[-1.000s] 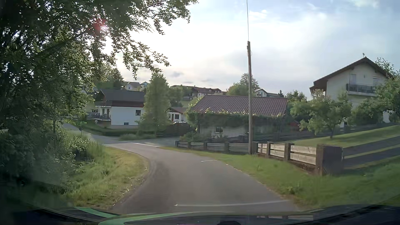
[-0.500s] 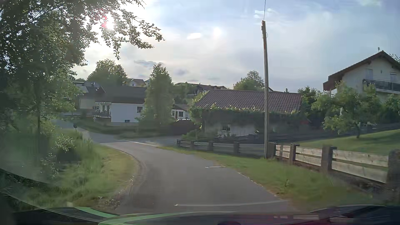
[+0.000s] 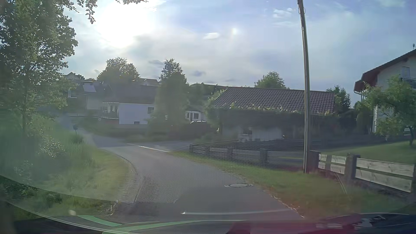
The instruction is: Follow the waypoints while adhering to traffic rules and regulations
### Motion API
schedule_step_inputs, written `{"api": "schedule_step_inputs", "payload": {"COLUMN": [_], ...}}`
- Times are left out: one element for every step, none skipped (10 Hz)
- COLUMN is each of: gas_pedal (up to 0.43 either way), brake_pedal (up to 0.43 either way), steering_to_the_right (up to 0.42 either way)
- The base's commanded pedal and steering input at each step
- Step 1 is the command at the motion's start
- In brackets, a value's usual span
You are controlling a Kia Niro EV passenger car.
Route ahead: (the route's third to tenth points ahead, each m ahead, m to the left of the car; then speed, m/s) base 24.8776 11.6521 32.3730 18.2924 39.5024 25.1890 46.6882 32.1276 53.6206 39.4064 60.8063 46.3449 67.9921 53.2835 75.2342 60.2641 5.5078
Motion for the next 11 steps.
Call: {"api": "schedule_step_inputs", "payload": {"gas_pedal": [0.0,0.0,0.0,0.0,0.0,0.0,0.0,0.0,0.0,0.0,0.0], "brake_pedal": [0.067,0.0,0.0,0.0,0.0,0.0,0.0,0.0,0.0,0.0,0.0], "steering_to_the_right": [-0.074,-0.081,-0.09,-0.101,-0.109,-0.112,-0.114,-0.116,-0.116,-0.121,-0.125]}}
